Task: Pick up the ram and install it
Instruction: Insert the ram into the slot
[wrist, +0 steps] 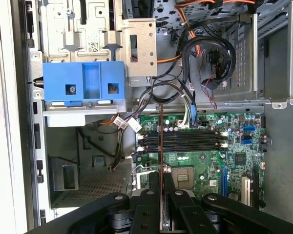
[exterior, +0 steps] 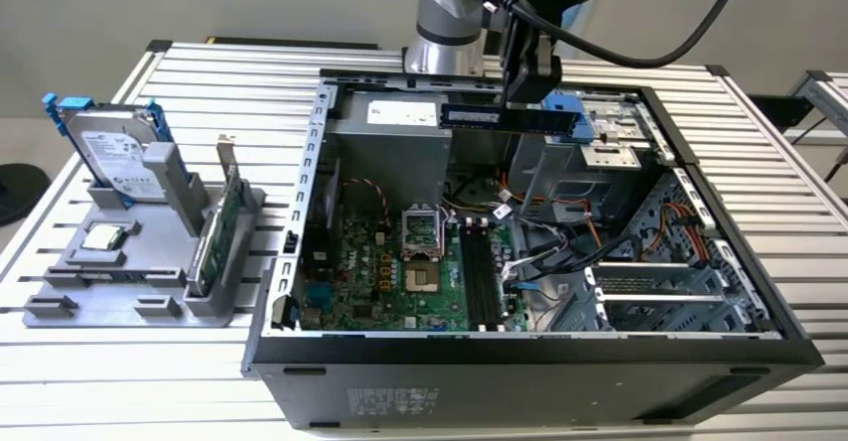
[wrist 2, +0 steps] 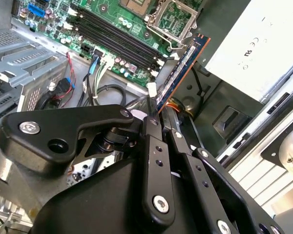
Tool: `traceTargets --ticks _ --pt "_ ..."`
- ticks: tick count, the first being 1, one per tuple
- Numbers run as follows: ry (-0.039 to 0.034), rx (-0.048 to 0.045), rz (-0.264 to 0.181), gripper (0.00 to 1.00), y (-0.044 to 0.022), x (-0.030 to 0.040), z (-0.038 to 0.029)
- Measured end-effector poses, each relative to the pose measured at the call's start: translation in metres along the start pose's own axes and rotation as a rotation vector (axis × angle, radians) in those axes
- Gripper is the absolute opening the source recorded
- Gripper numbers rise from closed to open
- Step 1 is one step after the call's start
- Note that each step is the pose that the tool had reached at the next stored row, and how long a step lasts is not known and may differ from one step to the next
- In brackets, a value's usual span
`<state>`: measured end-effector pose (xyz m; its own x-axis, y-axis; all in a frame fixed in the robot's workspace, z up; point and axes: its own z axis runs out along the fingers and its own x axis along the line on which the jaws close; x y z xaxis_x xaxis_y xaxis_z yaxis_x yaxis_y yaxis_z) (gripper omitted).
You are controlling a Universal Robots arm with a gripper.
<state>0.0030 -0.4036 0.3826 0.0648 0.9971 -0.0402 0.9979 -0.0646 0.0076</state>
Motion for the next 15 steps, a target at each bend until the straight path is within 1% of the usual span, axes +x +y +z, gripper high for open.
traceTargets --ticks 5,11,15 --pt "-0.0003 0.0016 0.037 0.0 0.0 0.0 0.0" --pt "-0.0009 0.0043 0.106 0.0 0.0 0.0 0.0" --pt "-0.0007 0.0054 0.134 0.0 0.0 0.0001 0.0008"
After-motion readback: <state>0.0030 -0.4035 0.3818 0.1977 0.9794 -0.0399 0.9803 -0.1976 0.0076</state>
